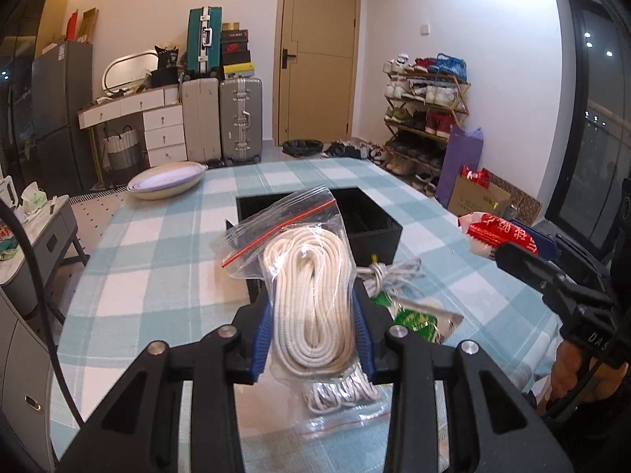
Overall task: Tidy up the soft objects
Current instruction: 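Carry the red packet over the black box while the left gripper grasps the white rope bag, then lower both held bags into the black box and open both grippers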
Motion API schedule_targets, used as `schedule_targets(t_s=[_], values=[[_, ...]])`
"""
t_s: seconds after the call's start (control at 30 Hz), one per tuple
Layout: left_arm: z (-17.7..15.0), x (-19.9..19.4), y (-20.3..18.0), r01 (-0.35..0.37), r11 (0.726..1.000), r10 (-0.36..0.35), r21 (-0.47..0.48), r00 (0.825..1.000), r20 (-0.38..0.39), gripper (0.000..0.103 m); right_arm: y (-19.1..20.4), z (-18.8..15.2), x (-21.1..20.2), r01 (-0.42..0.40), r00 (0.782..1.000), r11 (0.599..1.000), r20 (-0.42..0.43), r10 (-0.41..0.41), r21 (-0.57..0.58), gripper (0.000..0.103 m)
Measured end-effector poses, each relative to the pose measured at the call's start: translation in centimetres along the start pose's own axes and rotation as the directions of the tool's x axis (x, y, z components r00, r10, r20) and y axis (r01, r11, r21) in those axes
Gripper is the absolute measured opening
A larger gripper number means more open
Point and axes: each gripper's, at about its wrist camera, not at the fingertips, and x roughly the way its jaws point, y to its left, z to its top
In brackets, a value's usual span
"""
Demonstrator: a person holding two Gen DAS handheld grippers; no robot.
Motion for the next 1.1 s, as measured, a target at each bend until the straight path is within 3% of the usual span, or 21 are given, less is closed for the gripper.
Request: schedule_targets(t_s=[0.5,1.1], values=[[4.1,1.2,2.3,-0.042,0.999,0.042,-0.005,0.997,0.068,0.035,-2.2,6.4,2.5,-0.043,0.999,0.999,0.021,0.043,0.018,0.055],[5.8,7.6,2.4,-0.035,0.999,0.035,0.001,0.999,0.002,0.035,-3.0,7.2,10.9,-0.036,0.994,0.999,-0.106,0.035,-0.010,0.055]])
